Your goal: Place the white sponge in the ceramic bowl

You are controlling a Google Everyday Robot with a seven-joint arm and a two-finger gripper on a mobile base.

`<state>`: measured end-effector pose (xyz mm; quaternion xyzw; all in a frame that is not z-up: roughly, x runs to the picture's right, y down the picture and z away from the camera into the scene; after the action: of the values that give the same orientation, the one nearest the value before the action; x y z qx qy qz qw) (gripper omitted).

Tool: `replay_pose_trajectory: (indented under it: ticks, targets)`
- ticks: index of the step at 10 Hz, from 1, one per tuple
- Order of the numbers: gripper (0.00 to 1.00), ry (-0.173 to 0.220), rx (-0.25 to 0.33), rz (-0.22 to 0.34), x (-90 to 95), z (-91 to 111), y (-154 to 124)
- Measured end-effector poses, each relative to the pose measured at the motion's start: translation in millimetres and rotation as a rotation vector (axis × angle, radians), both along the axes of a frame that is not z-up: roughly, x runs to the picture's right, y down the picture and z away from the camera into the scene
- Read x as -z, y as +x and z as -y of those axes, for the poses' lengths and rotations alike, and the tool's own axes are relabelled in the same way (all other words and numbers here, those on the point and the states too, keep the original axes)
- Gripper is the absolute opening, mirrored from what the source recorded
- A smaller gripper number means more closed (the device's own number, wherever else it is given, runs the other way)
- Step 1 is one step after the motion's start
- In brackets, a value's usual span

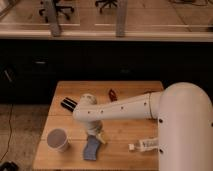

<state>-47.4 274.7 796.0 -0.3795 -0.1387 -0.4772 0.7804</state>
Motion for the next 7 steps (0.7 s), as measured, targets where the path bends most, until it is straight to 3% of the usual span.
replay_pose_trajectory:
  ticks: [2, 3, 4, 7]
  targets:
    - [0.37, 0.005, -0.005, -0.002, -0.1, 3, 3]
    - [0.17, 0.003, -0.016, -0.001, 1.4, 8, 6]
    - [0.09, 0.002, -0.018, 0.008, 2.2, 12, 5]
    - [0.06, 0.0, -0.033, 0.028, 1.5, 38, 12]
